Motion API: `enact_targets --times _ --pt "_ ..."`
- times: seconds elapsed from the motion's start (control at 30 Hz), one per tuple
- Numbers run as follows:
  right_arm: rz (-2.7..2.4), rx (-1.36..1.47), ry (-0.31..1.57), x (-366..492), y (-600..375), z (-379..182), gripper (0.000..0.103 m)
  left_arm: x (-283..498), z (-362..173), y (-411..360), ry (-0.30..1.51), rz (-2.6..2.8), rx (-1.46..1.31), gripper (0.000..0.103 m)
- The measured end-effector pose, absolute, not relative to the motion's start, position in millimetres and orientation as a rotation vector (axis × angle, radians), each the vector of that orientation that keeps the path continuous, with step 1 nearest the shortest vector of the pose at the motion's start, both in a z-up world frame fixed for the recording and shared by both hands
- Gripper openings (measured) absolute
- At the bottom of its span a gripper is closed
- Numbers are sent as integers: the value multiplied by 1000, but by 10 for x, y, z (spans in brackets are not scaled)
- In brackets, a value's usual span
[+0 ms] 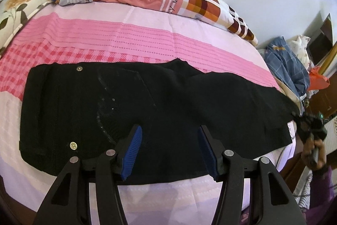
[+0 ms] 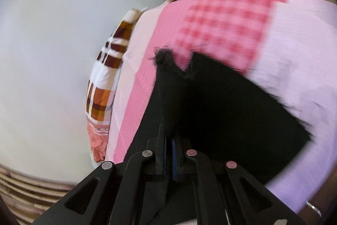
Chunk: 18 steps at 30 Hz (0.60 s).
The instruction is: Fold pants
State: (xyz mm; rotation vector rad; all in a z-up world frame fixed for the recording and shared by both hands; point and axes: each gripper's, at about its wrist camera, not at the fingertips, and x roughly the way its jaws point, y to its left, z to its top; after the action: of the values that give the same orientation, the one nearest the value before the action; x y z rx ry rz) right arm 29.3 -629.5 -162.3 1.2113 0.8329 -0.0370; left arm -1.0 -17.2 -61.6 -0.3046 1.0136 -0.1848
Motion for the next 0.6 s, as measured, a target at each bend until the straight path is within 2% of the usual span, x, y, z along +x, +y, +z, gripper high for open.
enact_targets --times 0.3,0.53,0.6 --pt "-112 1313 856 -201 -6431 -2012 4 -82 -523 -341 998 -222 -252 58" --pt "-114 1303 846 -254 -6511 -1989 4 -112 -488 -373 987 -223 -225 61" --pt "-137 1371 862 -291 -6598 -2185 3 -112 -502 -372 987 -224 -228 61"
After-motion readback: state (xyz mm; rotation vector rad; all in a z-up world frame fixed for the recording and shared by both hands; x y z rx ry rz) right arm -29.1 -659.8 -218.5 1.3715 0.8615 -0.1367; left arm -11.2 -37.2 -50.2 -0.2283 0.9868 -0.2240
